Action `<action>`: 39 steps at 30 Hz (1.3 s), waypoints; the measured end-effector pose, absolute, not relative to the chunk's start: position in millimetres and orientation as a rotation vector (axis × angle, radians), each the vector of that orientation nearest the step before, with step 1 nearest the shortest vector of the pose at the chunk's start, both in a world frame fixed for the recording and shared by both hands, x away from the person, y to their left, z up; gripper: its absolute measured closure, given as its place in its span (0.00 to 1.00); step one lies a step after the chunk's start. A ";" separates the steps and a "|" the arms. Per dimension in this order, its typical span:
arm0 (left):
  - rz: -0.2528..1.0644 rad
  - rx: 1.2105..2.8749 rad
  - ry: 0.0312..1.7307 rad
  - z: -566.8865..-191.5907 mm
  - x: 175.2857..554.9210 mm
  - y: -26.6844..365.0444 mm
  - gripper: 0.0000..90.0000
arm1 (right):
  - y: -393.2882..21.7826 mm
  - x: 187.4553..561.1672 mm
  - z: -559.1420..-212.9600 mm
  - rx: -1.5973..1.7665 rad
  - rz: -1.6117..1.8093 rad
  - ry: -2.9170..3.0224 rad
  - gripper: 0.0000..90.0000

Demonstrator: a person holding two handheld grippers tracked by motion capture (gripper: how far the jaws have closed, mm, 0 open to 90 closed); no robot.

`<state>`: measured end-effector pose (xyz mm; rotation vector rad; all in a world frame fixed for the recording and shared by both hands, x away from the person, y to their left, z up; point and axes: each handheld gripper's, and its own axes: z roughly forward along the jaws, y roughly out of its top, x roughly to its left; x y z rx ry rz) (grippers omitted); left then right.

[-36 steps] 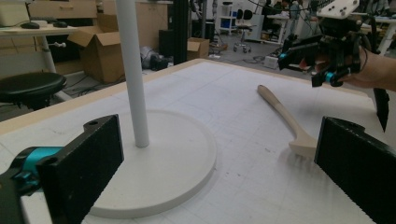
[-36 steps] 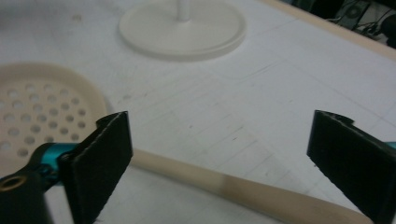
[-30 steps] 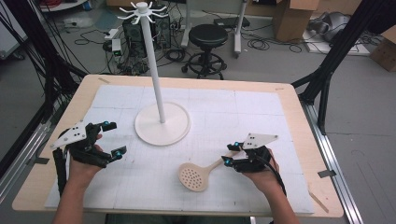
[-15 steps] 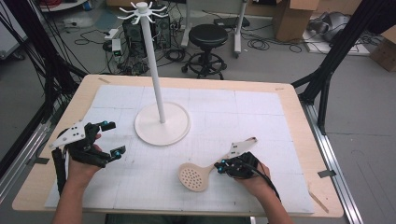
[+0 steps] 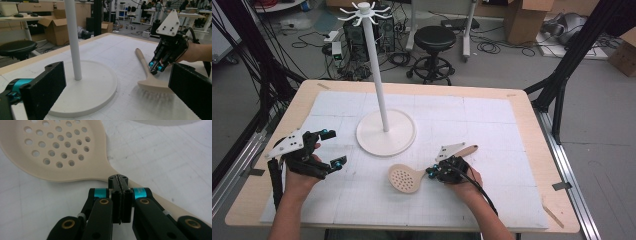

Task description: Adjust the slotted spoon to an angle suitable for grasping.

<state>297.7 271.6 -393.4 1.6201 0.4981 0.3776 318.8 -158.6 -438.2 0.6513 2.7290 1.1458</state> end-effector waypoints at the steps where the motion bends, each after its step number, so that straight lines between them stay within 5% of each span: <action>1: 0.378 1.620 0.498 -393.4 297.7 271.6 0.02 | -158.6 318.8 -438.2 0.651 1.146 2.729 1.00; 10: 0.381 1.624 0.500 -393.4 297.8 272.7 0.02 | -147.3 323.9 -429.5 0.618 1.208 2.698 0.98; 18: 0.376 1.619 0.503 -393.4 297.5 272.0 0.02 | -199.2 352.7 -407.1 0.866 1.306 2.484 1.00; 28: 0.377 1.624 0.501 -393.6 297.8 272.7 0.02 | -240.3 388.4 -427.5 1.122 1.049 2.402 1.00; 39: 0.377 1.617 0.498 -393.0 297.3 272.8 0.02 | -253.4 371.5 -432.0 1.126 0.987 2.436 1.00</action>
